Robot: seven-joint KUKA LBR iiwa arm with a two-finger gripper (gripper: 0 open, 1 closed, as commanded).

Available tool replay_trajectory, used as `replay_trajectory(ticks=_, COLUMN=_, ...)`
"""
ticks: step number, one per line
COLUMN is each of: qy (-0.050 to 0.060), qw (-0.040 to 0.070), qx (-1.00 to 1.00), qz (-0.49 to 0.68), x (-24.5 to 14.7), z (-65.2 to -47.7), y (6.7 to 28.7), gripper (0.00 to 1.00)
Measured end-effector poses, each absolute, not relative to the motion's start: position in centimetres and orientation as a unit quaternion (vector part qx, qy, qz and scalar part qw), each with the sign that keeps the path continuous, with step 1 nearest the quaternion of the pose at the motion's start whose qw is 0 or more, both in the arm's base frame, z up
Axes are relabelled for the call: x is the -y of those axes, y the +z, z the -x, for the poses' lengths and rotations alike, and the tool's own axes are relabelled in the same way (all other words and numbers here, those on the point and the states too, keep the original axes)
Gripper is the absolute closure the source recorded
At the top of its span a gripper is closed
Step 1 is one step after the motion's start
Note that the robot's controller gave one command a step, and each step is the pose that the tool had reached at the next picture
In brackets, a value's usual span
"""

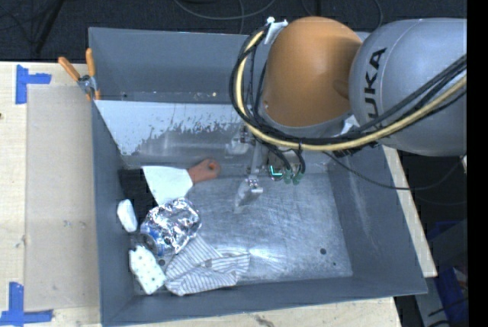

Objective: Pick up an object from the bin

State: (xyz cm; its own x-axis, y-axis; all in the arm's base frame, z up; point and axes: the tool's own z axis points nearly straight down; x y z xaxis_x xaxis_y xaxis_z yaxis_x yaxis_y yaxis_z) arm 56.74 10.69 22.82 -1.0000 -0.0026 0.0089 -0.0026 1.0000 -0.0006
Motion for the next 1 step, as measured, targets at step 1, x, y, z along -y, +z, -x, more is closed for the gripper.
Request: replay_trajectory(ticks=1, qy=0.000, qw=0.001, qx=1.000, qz=0.000, x=-10.62, z=-56.89, y=23.28, gripper=0.00)
